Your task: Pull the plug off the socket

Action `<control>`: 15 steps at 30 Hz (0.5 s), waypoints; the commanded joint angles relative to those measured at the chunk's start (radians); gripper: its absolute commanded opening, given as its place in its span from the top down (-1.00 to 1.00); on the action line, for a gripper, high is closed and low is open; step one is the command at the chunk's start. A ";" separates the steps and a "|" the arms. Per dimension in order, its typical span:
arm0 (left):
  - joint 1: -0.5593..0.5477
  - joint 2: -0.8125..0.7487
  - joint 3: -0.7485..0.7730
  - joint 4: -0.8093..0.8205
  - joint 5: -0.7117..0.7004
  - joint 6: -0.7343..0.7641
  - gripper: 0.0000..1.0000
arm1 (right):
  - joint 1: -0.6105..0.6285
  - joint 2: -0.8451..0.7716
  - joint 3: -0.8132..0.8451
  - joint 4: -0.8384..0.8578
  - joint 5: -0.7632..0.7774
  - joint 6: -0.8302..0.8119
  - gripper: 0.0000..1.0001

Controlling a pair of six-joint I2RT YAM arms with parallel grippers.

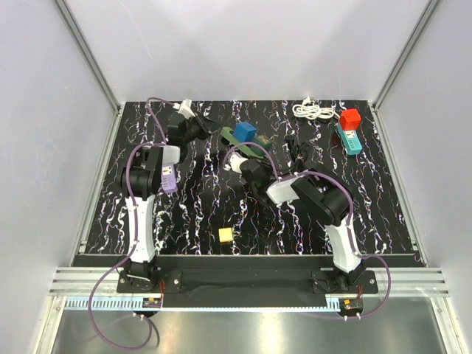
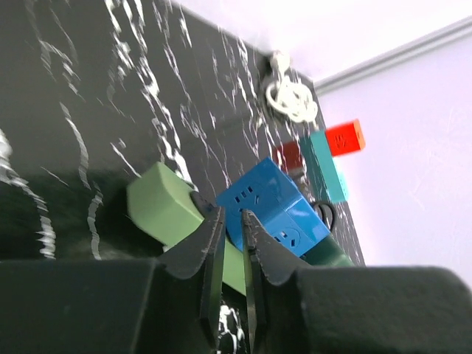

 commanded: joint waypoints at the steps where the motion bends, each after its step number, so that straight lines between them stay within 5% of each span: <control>1: -0.025 0.009 0.055 0.034 0.003 -0.007 0.61 | 0.038 0.015 -0.042 0.022 0.009 0.009 1.00; 15: -0.053 0.119 0.136 -0.056 -0.005 -0.053 0.66 | 0.061 0.024 -0.061 0.053 0.075 -0.010 1.00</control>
